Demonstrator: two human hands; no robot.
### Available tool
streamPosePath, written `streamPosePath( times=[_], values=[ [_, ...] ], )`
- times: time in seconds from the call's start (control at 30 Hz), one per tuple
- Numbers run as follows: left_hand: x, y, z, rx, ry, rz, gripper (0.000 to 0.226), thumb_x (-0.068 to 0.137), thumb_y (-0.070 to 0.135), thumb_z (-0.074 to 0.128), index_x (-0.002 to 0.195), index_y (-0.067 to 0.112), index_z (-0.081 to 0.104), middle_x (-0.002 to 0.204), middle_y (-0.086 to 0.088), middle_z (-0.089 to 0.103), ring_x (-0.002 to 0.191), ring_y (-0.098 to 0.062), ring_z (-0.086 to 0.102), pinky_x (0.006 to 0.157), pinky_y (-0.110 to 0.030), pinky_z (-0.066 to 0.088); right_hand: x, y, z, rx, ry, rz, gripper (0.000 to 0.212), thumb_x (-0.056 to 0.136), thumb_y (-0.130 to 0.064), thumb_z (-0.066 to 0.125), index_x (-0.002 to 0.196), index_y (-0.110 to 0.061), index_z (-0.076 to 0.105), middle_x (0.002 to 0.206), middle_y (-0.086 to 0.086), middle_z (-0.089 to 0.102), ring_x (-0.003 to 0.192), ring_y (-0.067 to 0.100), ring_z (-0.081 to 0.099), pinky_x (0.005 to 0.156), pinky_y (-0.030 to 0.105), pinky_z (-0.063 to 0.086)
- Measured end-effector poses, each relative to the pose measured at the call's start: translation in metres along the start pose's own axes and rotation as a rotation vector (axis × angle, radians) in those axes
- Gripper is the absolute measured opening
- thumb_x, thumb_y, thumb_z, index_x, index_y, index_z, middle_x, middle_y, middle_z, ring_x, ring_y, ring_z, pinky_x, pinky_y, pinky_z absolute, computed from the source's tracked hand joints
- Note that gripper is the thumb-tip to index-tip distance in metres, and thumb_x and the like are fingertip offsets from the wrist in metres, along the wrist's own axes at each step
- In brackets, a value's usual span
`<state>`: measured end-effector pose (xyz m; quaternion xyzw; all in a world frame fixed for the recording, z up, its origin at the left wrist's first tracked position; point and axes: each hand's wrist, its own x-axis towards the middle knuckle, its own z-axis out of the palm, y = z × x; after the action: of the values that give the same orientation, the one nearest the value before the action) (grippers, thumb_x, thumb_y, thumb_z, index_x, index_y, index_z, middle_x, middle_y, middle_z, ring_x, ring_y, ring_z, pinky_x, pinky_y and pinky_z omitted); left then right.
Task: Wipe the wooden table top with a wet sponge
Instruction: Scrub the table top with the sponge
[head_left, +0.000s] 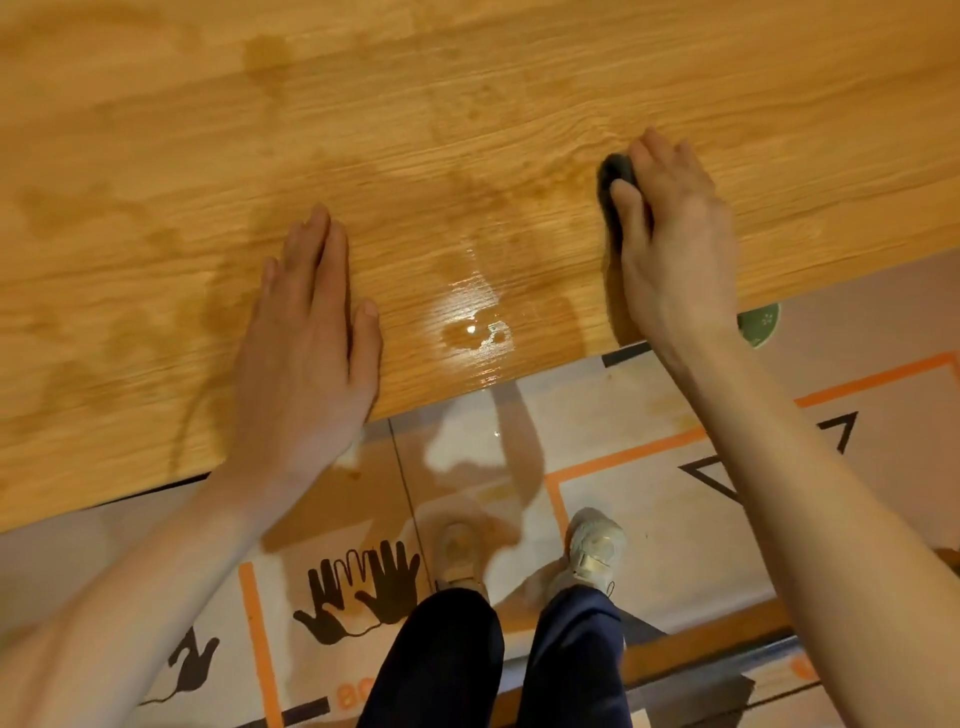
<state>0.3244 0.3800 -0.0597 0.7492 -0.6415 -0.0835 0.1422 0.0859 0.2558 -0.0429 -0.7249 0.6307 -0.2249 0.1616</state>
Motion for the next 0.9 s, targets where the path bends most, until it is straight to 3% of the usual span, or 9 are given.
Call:
streamPosePath(
  times=[0.1, 0.23, 0.47, 0.7, 0.9],
  values=[
    [0.0, 0.0, -0.001, 0.0, 0.006, 0.0, 0.058, 0.11, 0.032, 0.025, 0.159, 0.001, 0.022, 0.169, -0.012, 0.016, 0.157, -0.023, 0.013, 0.128, -0.036, 0.006, -0.038, -0.002, -0.004, 0.005, -0.052, -0.083, 0.044, 0.103, -0.025, 0.042, 0.144, -0.007, 0.042, 0.154, 0.009, 0.035, 0.147, 0.029, 0.02, 0.12, 0.048, 0.019],
    [0.0, 0.003, -0.003, 0.004, 0.006, 0.004, 0.06, 0.109, 0.033, 0.023, 0.159, 0.0, 0.022, 0.168, -0.015, 0.018, 0.157, -0.026, 0.015, 0.128, -0.038, 0.009, -0.103, 0.001, -0.015, 0.049, -0.112, -0.184, 0.044, 0.102, -0.018, 0.043, 0.143, -0.004, 0.043, 0.153, 0.008, 0.037, 0.148, 0.024, 0.02, 0.122, 0.043, 0.016],
    [0.0, 0.003, -0.004, 0.008, 0.002, 0.009, 0.06, 0.109, 0.033, 0.021, 0.158, -0.001, 0.022, 0.168, -0.016, 0.018, 0.157, -0.027, 0.015, 0.128, -0.036, 0.006, -0.01, -0.03, 0.017, 0.02, -0.133, -0.119, 0.043, 0.103, -0.021, 0.041, 0.143, -0.005, 0.043, 0.153, 0.01, 0.037, 0.147, 0.03, 0.021, 0.121, 0.045, 0.017],
    [0.0, 0.003, -0.001, 0.005, 0.022, 0.018, 0.059, 0.109, 0.032, 0.023, 0.158, -0.002, 0.022, 0.167, -0.018, 0.019, 0.156, -0.029, 0.017, 0.128, -0.038, 0.009, -0.107, -0.027, 0.002, 0.048, -0.194, -0.262, 0.042, 0.102, -0.017, 0.046, 0.142, -0.006, 0.045, 0.152, 0.006, 0.038, 0.148, 0.023, 0.022, 0.122, 0.043, 0.016],
    [0.002, 0.002, -0.001, 0.002, 0.047, 0.014, 0.058, 0.109, 0.03, 0.027, 0.157, -0.003, 0.025, 0.166, -0.018, 0.021, 0.155, -0.029, 0.019, 0.128, -0.039, 0.011, -0.029, -0.05, 0.023, 0.058, -0.265, -0.266, 0.041, 0.103, -0.019, 0.043, 0.141, -0.006, 0.047, 0.152, 0.009, 0.039, 0.146, 0.026, 0.024, 0.121, 0.043, 0.017]
  ],
)
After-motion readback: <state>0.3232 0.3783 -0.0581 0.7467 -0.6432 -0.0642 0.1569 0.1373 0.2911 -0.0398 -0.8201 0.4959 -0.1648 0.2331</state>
